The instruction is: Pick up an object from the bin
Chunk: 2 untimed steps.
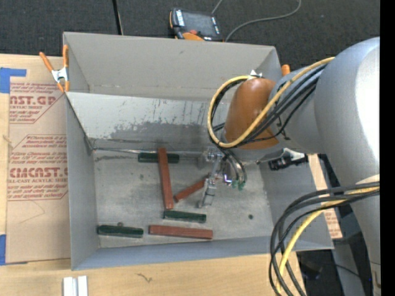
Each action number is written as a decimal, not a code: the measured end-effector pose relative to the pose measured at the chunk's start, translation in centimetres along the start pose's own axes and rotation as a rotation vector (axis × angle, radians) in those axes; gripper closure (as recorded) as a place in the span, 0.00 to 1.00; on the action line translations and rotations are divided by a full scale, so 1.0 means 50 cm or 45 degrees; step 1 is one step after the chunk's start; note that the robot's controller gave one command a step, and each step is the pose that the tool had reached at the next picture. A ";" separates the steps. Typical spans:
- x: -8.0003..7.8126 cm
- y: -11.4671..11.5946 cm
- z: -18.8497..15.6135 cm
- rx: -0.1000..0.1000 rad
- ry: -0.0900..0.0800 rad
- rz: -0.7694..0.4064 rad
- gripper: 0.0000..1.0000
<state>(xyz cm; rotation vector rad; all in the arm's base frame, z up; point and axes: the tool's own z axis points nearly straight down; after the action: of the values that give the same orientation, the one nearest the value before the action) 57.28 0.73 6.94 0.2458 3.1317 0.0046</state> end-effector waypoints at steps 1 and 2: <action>0.041 -0.047 -0.057 0.004 -0.001 0.170 0.00; -0.002 -0.020 0.001 0.004 -0.002 0.028 0.00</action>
Offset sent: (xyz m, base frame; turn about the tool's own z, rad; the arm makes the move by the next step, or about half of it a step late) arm -0.0240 -0.0203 0.0282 0.1346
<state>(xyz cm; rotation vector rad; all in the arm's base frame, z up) 57.21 -0.25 6.88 0.2799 3.1275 0.0001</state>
